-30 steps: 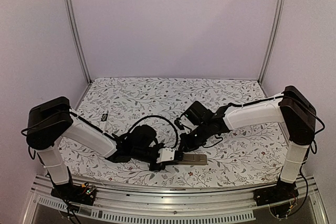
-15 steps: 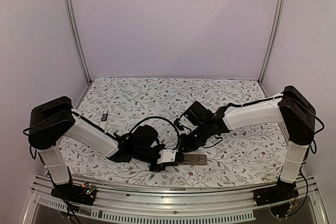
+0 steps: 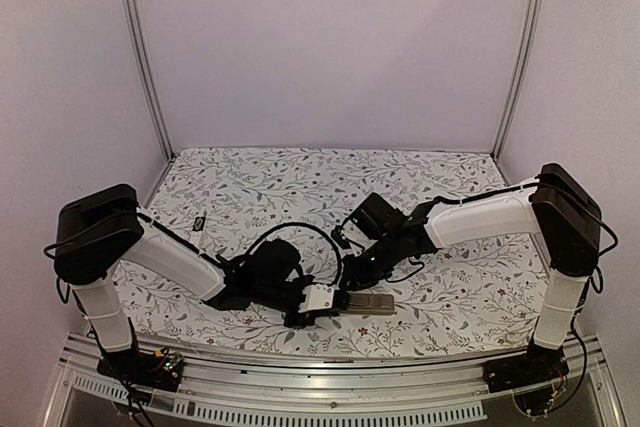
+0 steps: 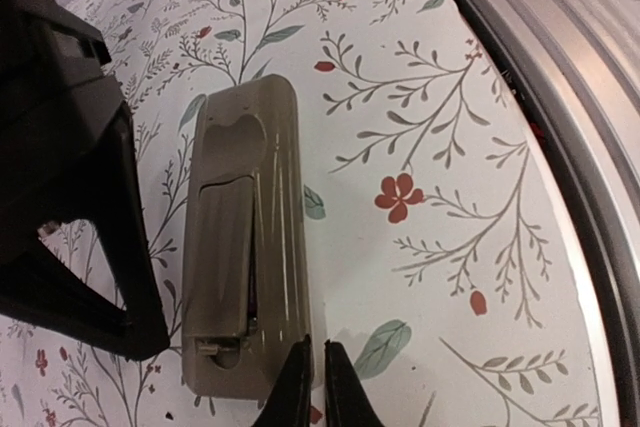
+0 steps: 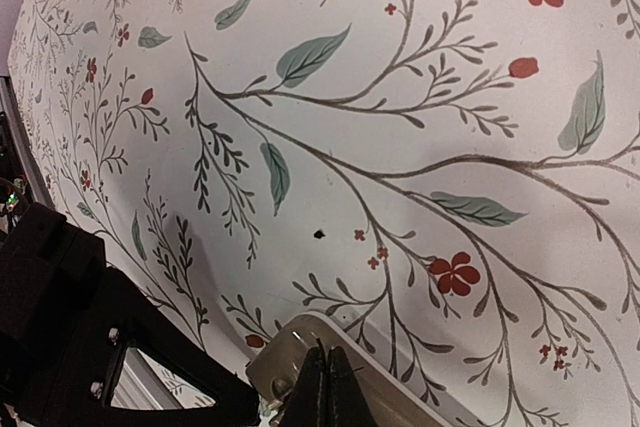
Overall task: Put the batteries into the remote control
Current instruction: Load the battery cover onto the remote control without the battery cover.
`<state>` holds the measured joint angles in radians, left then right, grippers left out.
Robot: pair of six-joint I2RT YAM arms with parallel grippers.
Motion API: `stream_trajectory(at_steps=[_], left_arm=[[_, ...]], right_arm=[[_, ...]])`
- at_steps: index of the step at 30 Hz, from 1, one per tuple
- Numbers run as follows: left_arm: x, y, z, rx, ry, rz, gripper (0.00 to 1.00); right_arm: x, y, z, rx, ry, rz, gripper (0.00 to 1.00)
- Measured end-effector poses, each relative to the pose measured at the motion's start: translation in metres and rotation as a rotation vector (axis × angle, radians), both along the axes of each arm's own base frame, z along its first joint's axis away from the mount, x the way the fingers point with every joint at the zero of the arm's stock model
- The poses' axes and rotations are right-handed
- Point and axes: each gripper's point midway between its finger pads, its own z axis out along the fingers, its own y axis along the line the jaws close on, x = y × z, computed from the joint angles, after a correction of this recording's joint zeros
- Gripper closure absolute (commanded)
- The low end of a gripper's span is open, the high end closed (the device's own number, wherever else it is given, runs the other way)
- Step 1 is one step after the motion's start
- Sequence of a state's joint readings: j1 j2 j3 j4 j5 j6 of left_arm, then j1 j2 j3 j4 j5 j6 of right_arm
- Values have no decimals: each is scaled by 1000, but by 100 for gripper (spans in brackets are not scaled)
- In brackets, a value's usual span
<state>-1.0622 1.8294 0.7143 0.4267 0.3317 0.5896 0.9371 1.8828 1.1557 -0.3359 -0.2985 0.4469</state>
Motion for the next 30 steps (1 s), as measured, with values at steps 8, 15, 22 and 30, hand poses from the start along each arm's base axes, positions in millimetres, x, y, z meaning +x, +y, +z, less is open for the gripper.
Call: stream_trajectory(at_steps=[8, 15, 22, 30], left_arm=[[-2, 4, -2, -5, 9, 9, 95], [0, 15, 16, -77, 32, 38, 91], [17, 19, 27, -121, 36, 93, 89], [24, 15, 28, -144, 65, 117, 87]], right_arm=[[0, 0, 0, -1, 0, -1, 100], [6, -4, 7, 1, -18, -18, 100], [12, -7, 14, 9, -37, -32, 100], [4, -15, 18, 20, -14, -56, 100]])
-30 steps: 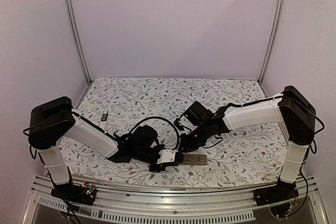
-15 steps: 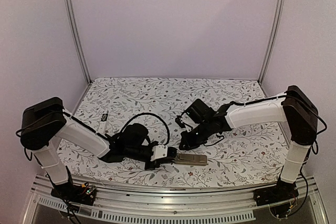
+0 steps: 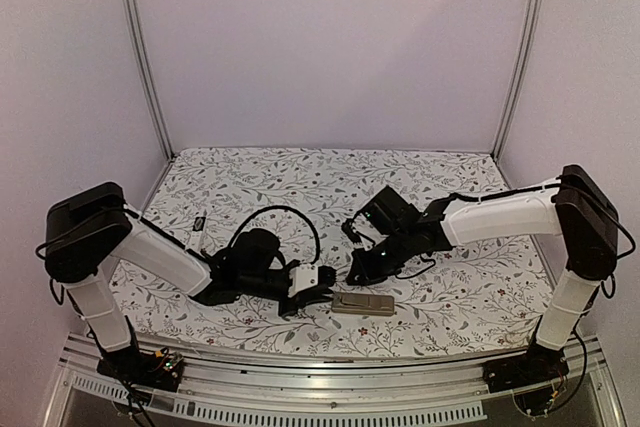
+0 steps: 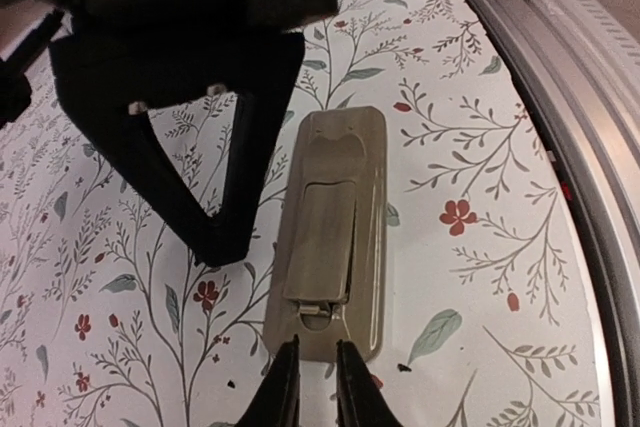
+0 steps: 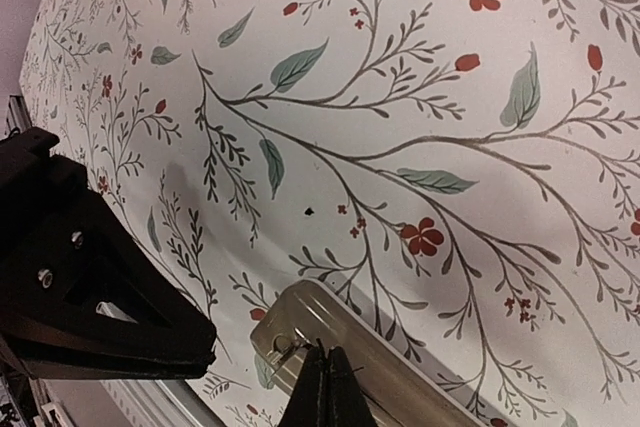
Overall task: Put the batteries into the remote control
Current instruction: Load the battery cover onto the remote control without the battery cover.
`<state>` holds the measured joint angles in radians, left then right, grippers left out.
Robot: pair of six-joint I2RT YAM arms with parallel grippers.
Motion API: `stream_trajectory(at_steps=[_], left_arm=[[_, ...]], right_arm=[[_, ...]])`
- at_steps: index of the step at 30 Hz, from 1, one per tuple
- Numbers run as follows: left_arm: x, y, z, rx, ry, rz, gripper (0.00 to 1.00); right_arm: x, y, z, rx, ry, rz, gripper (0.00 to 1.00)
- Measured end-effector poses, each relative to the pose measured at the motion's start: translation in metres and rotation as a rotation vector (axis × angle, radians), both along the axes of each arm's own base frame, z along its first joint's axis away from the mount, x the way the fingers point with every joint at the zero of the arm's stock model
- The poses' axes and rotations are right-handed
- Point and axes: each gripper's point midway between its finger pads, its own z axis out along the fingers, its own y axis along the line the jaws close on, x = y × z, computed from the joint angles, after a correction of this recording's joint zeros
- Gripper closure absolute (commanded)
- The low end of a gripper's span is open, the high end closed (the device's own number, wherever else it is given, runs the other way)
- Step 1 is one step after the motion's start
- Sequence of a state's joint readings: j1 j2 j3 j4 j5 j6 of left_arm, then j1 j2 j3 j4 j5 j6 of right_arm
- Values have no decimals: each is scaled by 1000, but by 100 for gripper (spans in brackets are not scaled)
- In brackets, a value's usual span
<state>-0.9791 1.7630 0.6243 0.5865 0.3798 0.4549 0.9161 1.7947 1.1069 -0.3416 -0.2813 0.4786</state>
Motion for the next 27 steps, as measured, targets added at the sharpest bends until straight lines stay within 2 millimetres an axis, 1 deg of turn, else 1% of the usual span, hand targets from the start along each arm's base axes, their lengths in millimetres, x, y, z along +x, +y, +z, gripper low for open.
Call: stream_trajectory(at_steps=[5, 9, 15, 18, 24, 27], left_arm=[[6, -2, -8, 10, 21, 15, 87], [6, -3, -9, 8, 29, 10, 87], [7, -11, -6, -8, 42, -13, 83], [4, -12, -6, -12, 54, -23, 82], [4, -12, -6, -20, 80, -25, 76], [6, -12, -7, -29, 123, -22, 73]], right_arm=[[-10, 0, 8, 46, 18, -15, 100], [-19, 0, 2, 56, 51, -20, 100], [-19, 1, 2, 65, 57, -32, 100], [-19, 1, 2, 63, 58, -35, 100], [-16, -4, 7, 55, 36, -52, 100], [-15, -8, 13, 58, 18, -63, 94]])
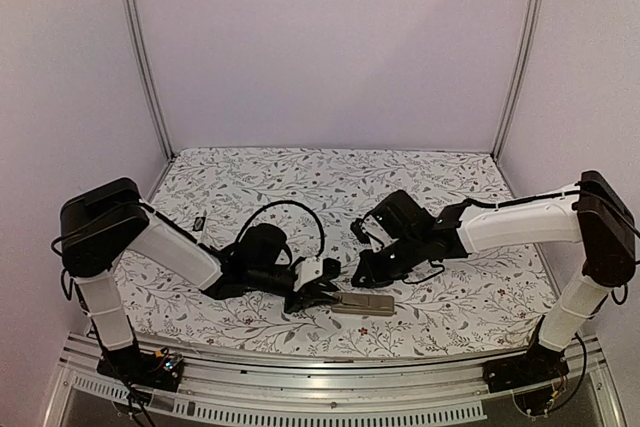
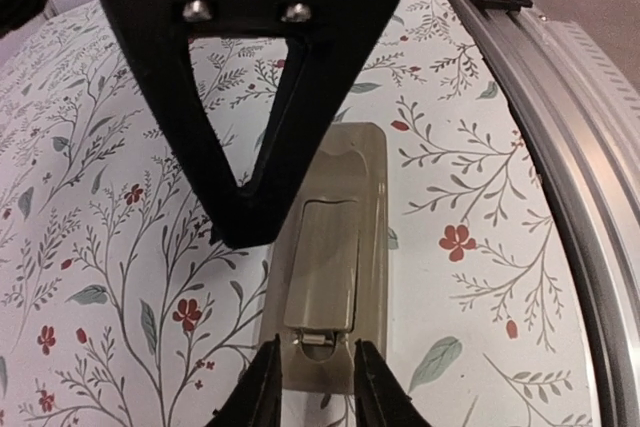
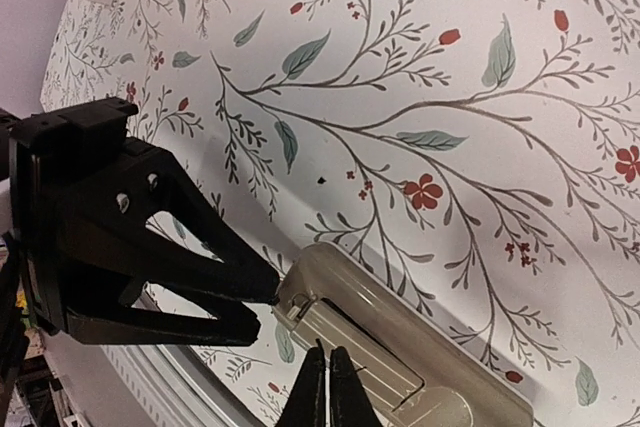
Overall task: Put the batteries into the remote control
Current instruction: Load the battery cover onto the remote control without the battery cover.
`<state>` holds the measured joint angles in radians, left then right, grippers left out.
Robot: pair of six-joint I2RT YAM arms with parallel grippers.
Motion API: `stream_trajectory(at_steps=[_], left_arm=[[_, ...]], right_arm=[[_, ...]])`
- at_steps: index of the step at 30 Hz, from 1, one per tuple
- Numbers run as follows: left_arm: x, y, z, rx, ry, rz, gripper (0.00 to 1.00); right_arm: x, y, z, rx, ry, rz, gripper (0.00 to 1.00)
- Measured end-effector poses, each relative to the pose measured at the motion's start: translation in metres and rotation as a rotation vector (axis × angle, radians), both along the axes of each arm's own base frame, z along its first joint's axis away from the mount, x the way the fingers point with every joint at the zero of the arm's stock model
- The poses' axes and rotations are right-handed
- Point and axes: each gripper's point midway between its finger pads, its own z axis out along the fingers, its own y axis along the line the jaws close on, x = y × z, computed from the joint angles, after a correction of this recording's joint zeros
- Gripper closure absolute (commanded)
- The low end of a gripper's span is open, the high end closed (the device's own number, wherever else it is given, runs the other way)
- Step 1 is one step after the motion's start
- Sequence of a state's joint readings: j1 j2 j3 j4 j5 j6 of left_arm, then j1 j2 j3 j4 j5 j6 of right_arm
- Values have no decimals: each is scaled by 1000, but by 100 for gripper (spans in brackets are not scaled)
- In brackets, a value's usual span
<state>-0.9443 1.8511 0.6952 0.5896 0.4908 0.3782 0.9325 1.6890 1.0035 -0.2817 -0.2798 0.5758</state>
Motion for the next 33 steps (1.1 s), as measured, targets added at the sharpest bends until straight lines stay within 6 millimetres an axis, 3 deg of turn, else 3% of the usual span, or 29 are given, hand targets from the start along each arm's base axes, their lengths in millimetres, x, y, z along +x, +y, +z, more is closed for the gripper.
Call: stream_trajectory(at_steps=[2, 7, 11, 15, 19, 22, 27, 33], left_arm=[[4, 1, 0, -8, 32, 5, 70], [7, 4, 1, -23, 90, 2, 68], [6, 1, 2, -30, 114, -14, 69], [4, 0, 1, -29, 137, -23, 69], [5, 0, 1, -26, 144, -21, 69], [4, 0, 0, -24, 146, -20, 68], [5, 0, 1, -22, 146, -23, 65], [6, -3, -5, -15, 158, -30, 68]], right_arm=[[1, -6, 3, -3, -12, -16, 87], [6, -31, 5, -22, -39, -64, 55], [8, -45, 10, -22, -89, -62, 40], [6, -53, 26, -10, -242, 57, 27], [4, -54, 57, 19, -501, 271, 21], [2, -53, 67, 4, -687, 447, 15], [-14, -66, 30, -90, -790, 703, 16], [-26, -69, -23, -197, -750, 892, 17]])
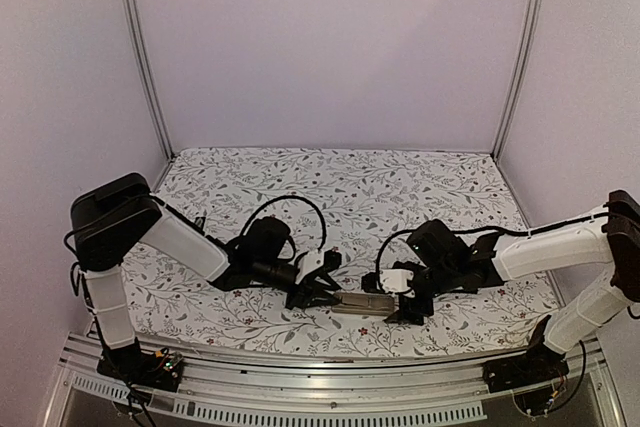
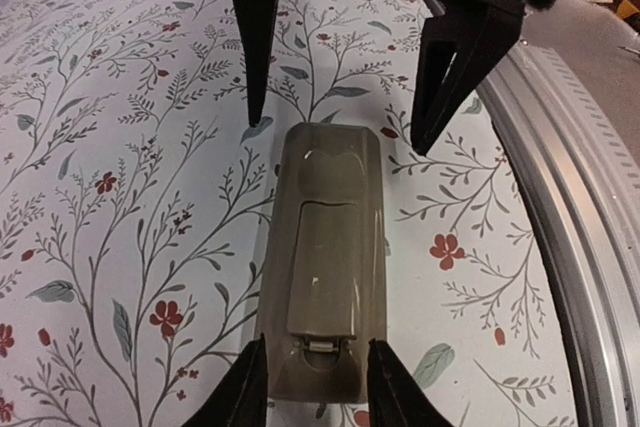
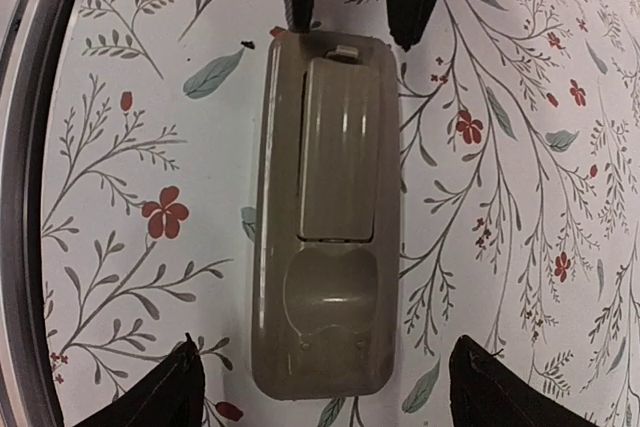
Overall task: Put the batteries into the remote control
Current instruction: Load the battery cover onto the remote control without the battery cover.
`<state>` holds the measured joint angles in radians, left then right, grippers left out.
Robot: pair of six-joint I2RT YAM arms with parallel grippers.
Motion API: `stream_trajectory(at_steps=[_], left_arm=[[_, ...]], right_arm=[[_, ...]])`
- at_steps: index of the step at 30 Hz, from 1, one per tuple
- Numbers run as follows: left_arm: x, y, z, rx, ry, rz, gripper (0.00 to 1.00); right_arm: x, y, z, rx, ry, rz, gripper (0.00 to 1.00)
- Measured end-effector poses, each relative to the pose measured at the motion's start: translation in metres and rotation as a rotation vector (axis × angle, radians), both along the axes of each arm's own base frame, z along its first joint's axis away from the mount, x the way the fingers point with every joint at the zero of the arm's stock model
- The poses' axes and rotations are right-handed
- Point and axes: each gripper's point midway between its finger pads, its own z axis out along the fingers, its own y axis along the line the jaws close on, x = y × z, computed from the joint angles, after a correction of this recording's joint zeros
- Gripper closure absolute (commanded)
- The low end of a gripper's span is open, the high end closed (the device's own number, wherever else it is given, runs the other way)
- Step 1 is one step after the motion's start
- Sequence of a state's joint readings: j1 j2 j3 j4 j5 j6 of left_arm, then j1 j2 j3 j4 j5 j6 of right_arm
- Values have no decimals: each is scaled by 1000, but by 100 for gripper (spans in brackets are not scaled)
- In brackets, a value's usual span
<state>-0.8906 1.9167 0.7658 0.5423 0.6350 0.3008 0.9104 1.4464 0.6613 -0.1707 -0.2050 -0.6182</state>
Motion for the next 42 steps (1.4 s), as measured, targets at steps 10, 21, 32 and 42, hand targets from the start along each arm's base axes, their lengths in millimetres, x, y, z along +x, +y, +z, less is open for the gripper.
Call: stream_trajectory(at_steps=[10, 21, 32, 42], left_arm=[[0, 0, -3, 8, 30, -12, 76], [0, -2, -8, 19, 54, -18, 78], [0, -3, -9, 20, 57, -21, 82], [-1, -4, -8, 18, 62, -33, 84]], right_arm=[[-8, -3, -26, -69, 9, 67, 20], [-5, 1, -26, -55, -8, 71, 22], [-3, 2, -26, -51, -11, 57, 24], [-2, 3, -27, -46, -7, 49, 25]])
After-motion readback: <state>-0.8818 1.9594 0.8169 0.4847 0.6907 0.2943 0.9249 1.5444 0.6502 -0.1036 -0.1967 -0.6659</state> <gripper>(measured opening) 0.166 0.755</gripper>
